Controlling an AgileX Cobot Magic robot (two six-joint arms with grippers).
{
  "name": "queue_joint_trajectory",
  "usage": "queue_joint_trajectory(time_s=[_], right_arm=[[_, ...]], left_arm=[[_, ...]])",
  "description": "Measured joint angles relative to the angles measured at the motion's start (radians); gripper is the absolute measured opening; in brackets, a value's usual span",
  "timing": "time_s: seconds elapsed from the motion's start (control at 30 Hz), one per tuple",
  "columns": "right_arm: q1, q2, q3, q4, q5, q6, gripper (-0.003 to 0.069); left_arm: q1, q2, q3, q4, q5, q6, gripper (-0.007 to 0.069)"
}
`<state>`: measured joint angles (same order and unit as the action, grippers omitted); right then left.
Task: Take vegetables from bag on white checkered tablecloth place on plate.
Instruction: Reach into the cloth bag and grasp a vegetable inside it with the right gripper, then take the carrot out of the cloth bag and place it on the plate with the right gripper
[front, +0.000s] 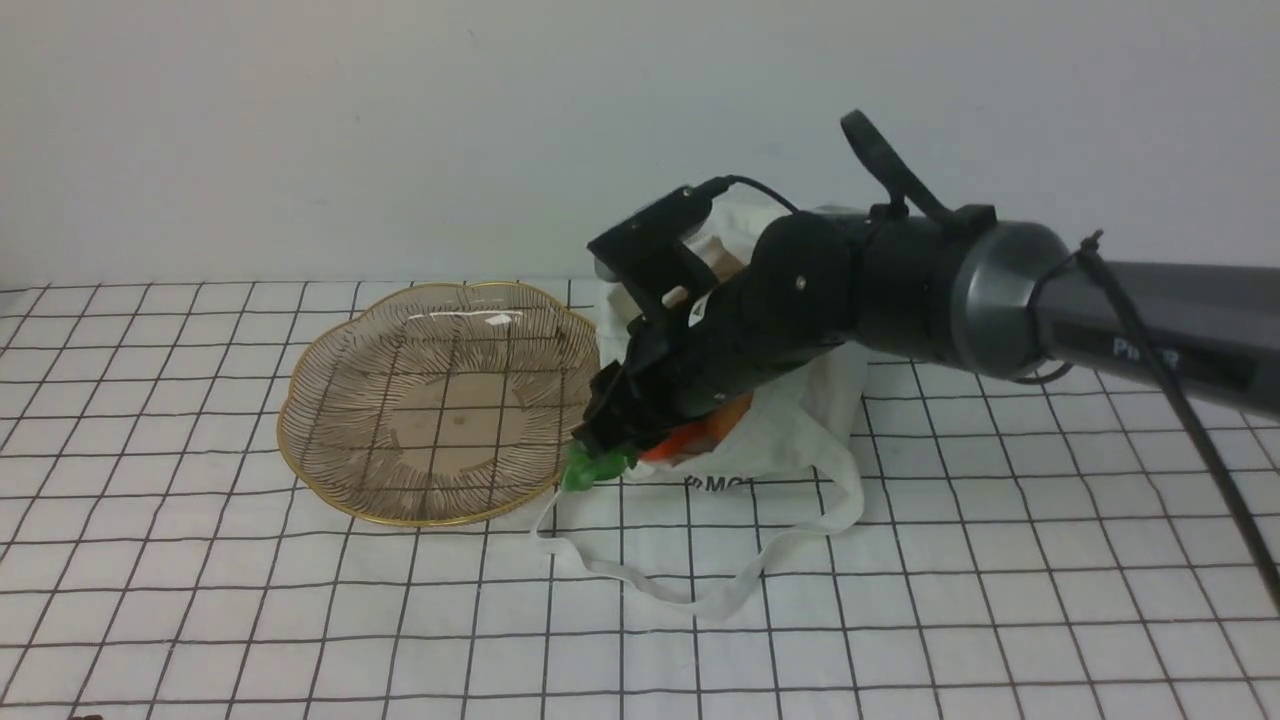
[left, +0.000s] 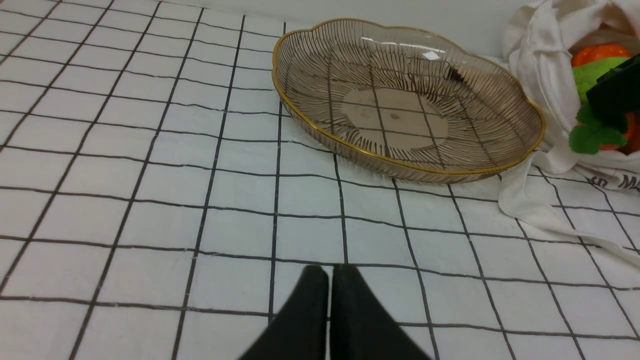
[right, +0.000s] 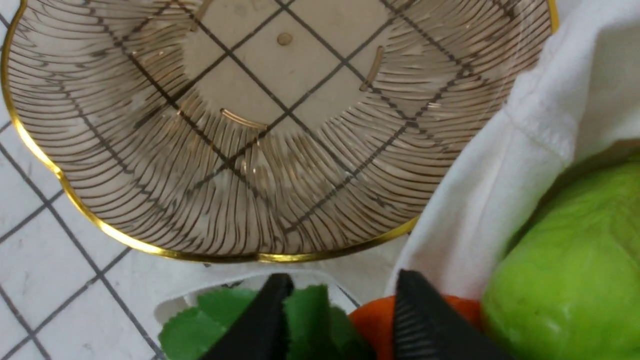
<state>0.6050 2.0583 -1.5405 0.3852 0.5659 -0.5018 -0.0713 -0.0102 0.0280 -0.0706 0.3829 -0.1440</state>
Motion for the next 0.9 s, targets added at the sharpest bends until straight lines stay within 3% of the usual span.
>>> queue_joint_trajectory(time_s=[0.03, 0.07, 0.1, 0.2, 0.63, 0.9], right_arm=[[0.000, 0.000, 0.000, 0.000, 0.000, 0.000, 0.0158], [0.000, -0.003, 0.000, -0.008, 0.000, 0.000, 0.0065], [0.000, -0.008, 0.000, -0.013, 0.001, 0.000, 0.0032], [0.000, -0.033, 0.000, -0.015, 0.006, 0.000, -0.0002], [0.000, -0.253, 0.000, 0.007, -0.030, 0.000, -0.0010], [0.010, -0.278, 0.000, 0.194, -0.207, -0.001, -0.0010]], left_arm=[[0.000, 0.000, 0.000, 0.000, 0.000, 0.000, -0.0008], [0.000, 0.000, 0.000, 0.000, 0.000, 0.000, -0.0008], [0.000, 0.000, 0.000, 0.000, 0.000, 0.000, -0.0008], [0.000, 0.000, 0.000, 0.000, 0.000, 0.000, -0.0008], [0.000, 0.000, 0.000, 0.000, 0.000, 0.000, -0.0008], [0.000, 0.000, 0.000, 0.000, 0.000, 0.000, -0.0008]])
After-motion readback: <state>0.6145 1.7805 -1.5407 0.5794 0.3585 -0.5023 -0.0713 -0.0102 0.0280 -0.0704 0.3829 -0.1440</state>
